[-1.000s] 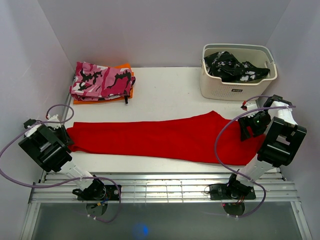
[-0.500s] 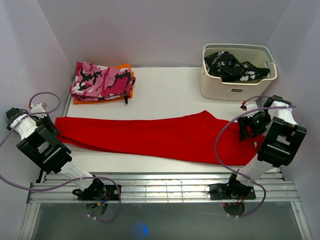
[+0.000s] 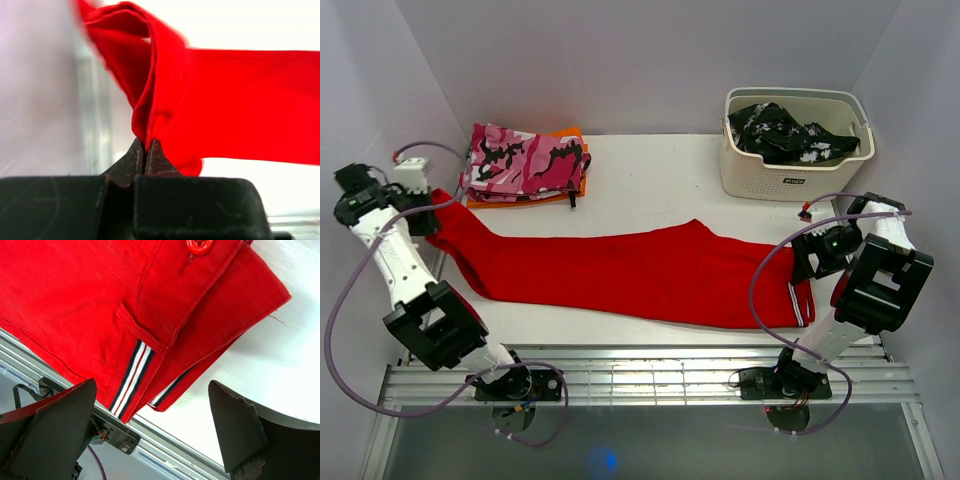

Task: Fold and stack the trousers
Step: Fold the trousers

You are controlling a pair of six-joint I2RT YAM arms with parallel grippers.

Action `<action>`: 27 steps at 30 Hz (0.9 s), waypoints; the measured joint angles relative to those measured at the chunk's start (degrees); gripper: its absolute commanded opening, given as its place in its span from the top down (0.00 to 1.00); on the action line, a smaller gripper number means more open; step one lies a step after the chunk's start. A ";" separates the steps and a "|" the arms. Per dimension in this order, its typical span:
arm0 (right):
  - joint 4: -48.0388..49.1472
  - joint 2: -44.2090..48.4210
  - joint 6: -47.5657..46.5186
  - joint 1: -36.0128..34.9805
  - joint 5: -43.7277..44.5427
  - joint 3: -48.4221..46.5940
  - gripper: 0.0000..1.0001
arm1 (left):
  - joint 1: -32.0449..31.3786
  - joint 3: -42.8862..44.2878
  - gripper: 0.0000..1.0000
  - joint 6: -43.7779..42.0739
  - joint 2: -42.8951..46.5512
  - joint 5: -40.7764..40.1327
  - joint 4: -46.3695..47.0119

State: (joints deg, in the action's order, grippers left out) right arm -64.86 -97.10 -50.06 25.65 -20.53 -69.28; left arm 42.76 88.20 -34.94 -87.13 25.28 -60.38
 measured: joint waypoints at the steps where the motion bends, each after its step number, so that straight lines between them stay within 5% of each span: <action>1: -0.26 0.00 0.00 0.00 -0.33 -0.11 0.02 | -3.28 -0.20 1.00 0.39 1.51 0.83 -1.01; 11: -1.20 0.00 0.15 0.00 -1.05 -0.26 0.10 | -28.30 -10.71 1.00 19.21 13.75 7.65 0.59; 20: -1.27 0.00 0.39 0.00 -0.72 -0.24 0.10 | -54.75 -23.15 1.00 42.73 9.86 -5.40 14.99; 27: -1.27 0.15 0.63 0.00 -0.09 -0.24 0.10 | -65.57 -26.45 1.00 51.93 6.80 -13.92 22.32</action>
State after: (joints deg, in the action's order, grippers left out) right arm -66.13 -96.95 -49.43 25.65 -20.62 -69.52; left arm -22.81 61.76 16.99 -80.34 11.35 -38.06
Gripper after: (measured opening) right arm 0.904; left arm 0.025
